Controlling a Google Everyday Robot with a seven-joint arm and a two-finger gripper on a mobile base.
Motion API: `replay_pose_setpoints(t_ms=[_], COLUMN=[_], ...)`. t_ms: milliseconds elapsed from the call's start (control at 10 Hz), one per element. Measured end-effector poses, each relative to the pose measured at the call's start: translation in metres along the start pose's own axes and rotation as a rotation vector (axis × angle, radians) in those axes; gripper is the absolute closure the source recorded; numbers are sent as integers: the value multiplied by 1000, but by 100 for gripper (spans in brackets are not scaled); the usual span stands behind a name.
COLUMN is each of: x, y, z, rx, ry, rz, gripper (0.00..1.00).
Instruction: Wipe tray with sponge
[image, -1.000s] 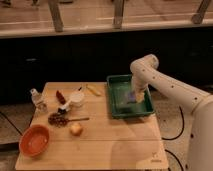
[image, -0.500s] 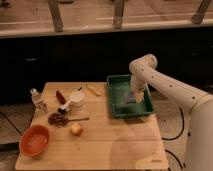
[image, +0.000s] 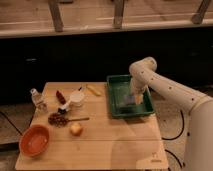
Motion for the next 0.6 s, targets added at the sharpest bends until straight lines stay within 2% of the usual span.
replay_pose_setpoints(t_ms=[600], x=[-5], y=[12], z=[28], rx=[-59], ry=[-40], rz=[12], gripper=[100])
